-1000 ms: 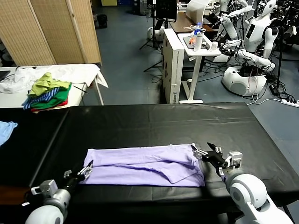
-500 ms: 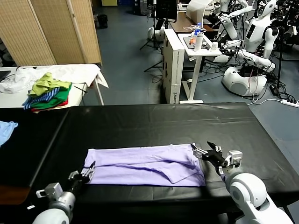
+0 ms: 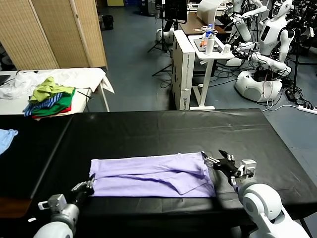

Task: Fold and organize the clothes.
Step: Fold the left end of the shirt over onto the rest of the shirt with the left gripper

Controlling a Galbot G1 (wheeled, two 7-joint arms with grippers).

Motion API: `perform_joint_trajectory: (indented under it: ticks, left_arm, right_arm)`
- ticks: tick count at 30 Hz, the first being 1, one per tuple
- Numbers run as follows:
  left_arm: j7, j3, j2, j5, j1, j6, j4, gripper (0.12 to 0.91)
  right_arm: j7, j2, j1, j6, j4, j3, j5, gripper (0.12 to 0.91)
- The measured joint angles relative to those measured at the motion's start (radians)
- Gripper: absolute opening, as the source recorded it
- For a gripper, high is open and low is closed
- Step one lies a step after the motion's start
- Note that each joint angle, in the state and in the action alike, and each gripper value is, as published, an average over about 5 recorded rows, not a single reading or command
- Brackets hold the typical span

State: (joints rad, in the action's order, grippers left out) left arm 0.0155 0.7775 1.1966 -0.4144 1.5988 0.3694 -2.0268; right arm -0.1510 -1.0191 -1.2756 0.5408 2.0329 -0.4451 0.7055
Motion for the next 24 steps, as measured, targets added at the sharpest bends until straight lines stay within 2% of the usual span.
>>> perform_joint_trajectory:
  ticks: [7, 11, 17, 24]
  left_arm:
    - [-0.010, 0.102, -0.125, -0.025, 0.039, -0.019, 0.013, 0.178]
    - [0.013, 0.131, -0.149, -0.055, 0.055, -0.013, -0.010, 0.178]
    - [0.061, 0.091, -0.103, -0.109, 0.054, 0.019, -0.107, 0.178]
    - [0.088, -0.056, 0.002, -0.174, 0.016, 0.043, -0.191, 0.178]
  right_arm:
    - [0.001, -0.016, -0.018, -0.003, 0.008, -0.013, -0.006, 0.907]
    - [0.002, -0.031, -0.032, -0.004, 0.015, -0.017, -0.017, 0.907]
    - [0.002, -0.050, -0.054, -0.005, 0.023, -0.028, -0.035, 0.907]
    - [0.006, -0.050, -0.101, -0.012, 0.042, -0.077, -0.039, 0.907]
